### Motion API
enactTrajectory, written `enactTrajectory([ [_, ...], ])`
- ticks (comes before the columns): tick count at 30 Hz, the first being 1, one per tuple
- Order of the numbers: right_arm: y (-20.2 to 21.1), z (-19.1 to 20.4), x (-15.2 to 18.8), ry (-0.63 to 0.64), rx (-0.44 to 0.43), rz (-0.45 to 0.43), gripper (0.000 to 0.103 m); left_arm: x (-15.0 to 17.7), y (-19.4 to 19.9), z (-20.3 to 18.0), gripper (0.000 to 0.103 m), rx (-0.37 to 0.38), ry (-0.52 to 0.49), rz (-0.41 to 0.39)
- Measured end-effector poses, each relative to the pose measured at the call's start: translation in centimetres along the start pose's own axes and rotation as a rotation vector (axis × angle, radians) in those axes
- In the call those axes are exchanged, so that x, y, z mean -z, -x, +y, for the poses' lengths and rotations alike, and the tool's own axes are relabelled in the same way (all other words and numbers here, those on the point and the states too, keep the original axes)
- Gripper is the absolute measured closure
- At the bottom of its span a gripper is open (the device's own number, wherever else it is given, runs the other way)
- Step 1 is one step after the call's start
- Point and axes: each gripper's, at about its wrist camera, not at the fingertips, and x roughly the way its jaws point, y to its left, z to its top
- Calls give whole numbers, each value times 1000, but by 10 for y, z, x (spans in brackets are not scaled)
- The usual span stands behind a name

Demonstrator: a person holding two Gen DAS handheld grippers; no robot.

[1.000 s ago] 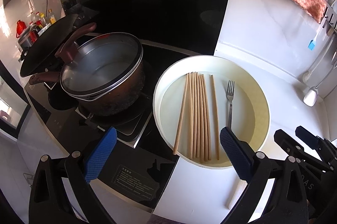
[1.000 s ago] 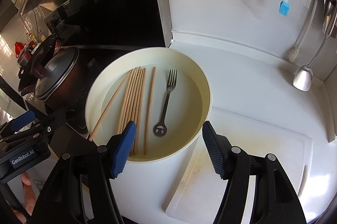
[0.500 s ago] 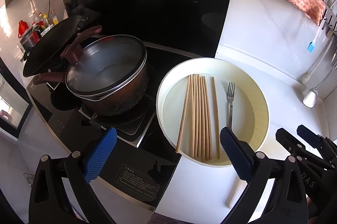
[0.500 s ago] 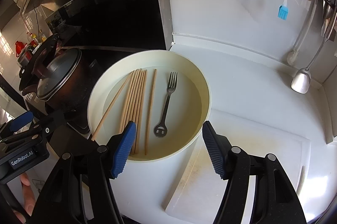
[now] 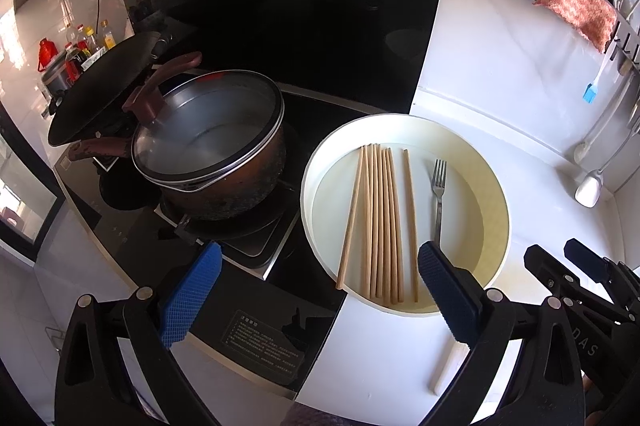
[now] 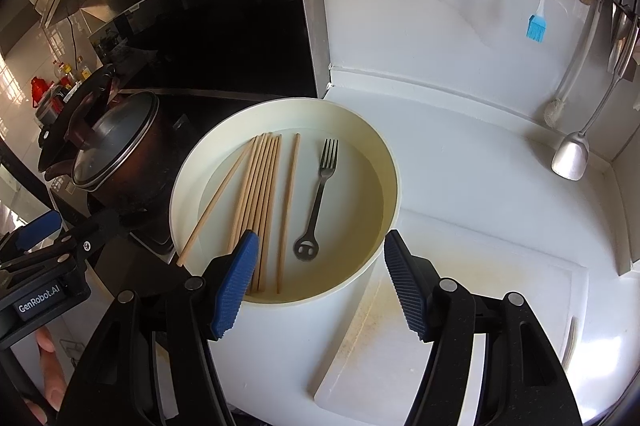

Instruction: Organize utensils

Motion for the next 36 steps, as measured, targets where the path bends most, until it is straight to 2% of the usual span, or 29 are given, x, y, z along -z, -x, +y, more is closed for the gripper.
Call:
enactTrajectory([
  [36,4,-3,1,2,4,-3,40,-2,-1,-5,6,-6,-18,4],
])
